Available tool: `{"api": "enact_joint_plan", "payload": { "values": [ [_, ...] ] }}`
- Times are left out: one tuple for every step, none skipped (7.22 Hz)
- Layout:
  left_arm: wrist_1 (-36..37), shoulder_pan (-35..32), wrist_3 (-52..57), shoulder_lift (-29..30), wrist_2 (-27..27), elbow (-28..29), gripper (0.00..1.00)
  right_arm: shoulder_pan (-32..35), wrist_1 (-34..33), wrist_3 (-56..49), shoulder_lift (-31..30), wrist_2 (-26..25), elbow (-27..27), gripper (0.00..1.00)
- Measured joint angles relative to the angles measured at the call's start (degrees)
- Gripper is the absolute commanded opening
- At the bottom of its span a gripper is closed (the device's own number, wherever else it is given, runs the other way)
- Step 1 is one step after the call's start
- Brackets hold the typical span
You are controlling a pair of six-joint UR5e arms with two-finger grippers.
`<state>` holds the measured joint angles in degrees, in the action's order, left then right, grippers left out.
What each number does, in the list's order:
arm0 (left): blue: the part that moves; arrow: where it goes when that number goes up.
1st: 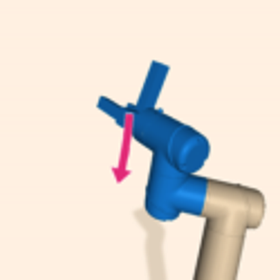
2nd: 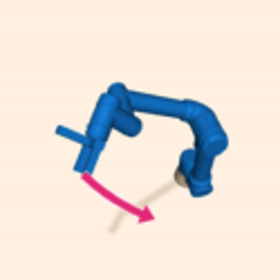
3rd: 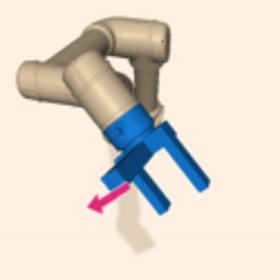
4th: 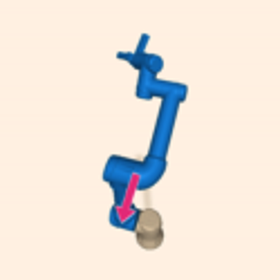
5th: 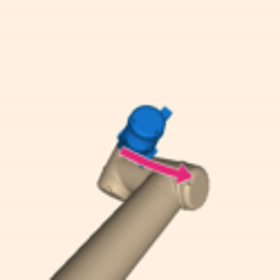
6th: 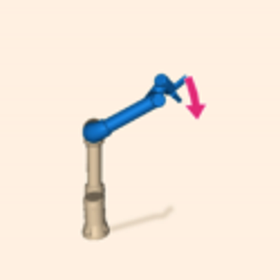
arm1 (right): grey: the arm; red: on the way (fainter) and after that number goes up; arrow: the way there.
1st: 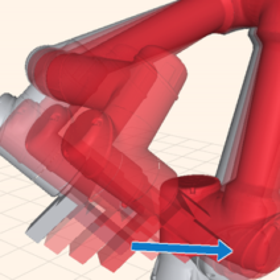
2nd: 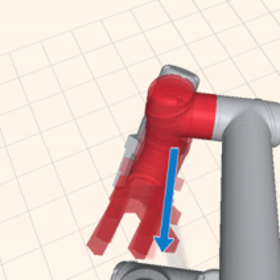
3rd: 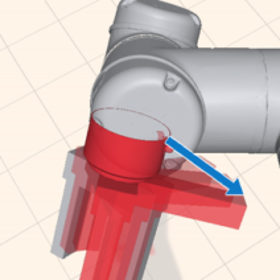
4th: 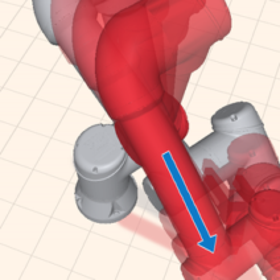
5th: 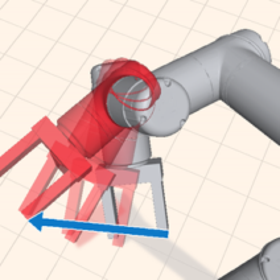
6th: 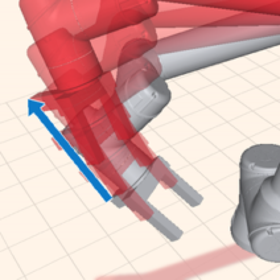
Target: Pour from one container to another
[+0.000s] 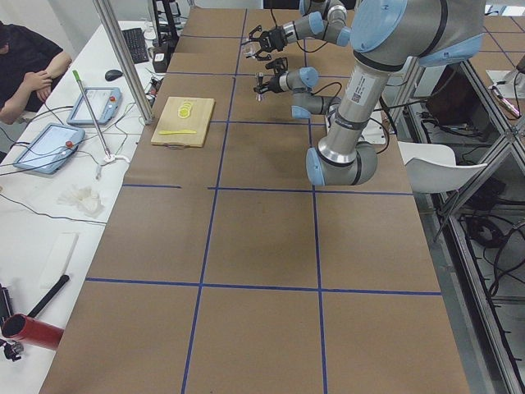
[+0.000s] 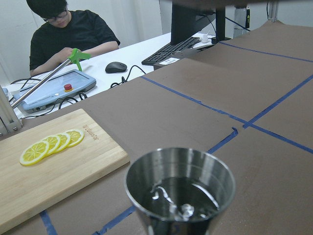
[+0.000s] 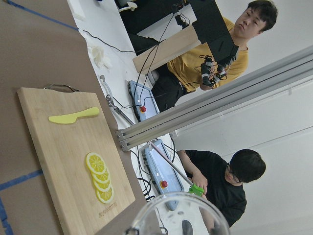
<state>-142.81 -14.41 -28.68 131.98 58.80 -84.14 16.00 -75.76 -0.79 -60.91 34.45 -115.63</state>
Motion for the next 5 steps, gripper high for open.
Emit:
{"api": "enact_joint_plan", "payload": {
  "values": [
    [-0.3,0.0,0.0,0.0,0.0,0.0,0.0,0.2,0.0,4.0,0.0,0.0,0.0,0.0],
    [-0.5,-0.1,-0.1,0.0,0.0,-0.1,0.0,0.3,0.0,9.0,-0.1,0.0,-0.1,0.0],
    [-0.9,-0.1,-0.1,0.0,0.0,-0.1,0.0,0.4,0.0,14.6,-0.4,0.1,-0.5,0.0],
    [-1.7,-0.3,-0.1,0.0,0.0,-0.1,0.0,0.5,0.0,21.0,-0.9,0.2,-1.2,0.0],
    [-2.8,-0.6,-0.3,-0.1,0.0,-0.2,0.0,0.7,0.0,27.6,-1.6,0.5,-2.0,0.0]
  ]
}}
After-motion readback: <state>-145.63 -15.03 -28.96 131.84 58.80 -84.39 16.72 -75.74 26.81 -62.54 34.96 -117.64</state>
